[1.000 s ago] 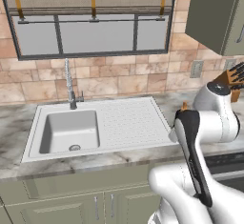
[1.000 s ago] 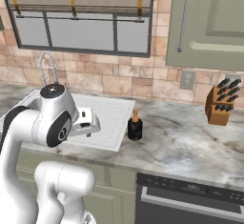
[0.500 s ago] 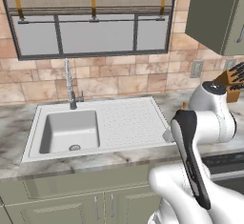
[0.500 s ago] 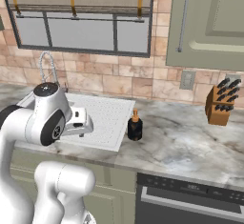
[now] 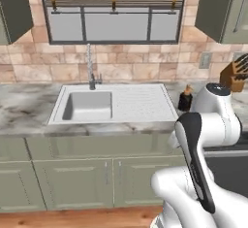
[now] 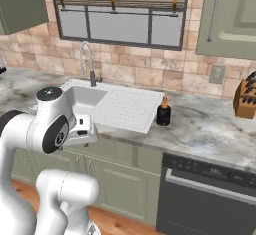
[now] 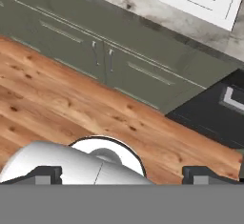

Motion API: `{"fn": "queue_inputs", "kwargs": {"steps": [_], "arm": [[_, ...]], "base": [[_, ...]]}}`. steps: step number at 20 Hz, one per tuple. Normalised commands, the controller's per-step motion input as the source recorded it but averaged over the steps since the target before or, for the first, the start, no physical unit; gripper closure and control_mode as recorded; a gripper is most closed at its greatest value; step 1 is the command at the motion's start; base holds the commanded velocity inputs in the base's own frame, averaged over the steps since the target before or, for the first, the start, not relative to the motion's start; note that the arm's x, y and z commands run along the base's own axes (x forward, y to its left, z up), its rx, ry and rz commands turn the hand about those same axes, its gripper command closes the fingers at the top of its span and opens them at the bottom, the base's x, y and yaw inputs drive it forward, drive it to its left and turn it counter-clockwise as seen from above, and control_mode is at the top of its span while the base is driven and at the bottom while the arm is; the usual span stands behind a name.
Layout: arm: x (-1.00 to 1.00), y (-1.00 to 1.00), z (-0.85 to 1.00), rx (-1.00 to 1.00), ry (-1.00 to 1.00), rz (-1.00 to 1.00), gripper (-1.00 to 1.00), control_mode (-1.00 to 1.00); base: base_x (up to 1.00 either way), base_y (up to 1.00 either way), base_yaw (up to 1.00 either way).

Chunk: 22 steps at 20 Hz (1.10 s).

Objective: Restock the sink supplies by placing the sponge and soap dispenser on the counter and next to the sink. Make sure the soap dispenser is upright.

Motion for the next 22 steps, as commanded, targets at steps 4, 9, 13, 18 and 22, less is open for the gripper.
{"fn": "queue_inputs", "kwargs": {"steps": [4,9,13,18,22], "arm": [[0.0,0.0,0.0,0.0,0.0,0.0,-1.0,1.0],[0.0,0.0,0.0,0.0,0.0,0.0,-1.0,1.0],[0.0,0.0,0.0,0.0,0.0,0.0,-1.0,1.0],[0.0,0.0,0.0,0.0,0.0,0.0,-1.0,1.0],[0.0,0.0,0.0,0.0,0.0,0.0,-1.0,1.0]], "base": [[-0.86,0.0,0.49],[-0.26,-0.25,0.51],[-0.04,-0.36,0.56],[-0.24,0.09,0.69],[-0.31,0.06,0.76]]}}
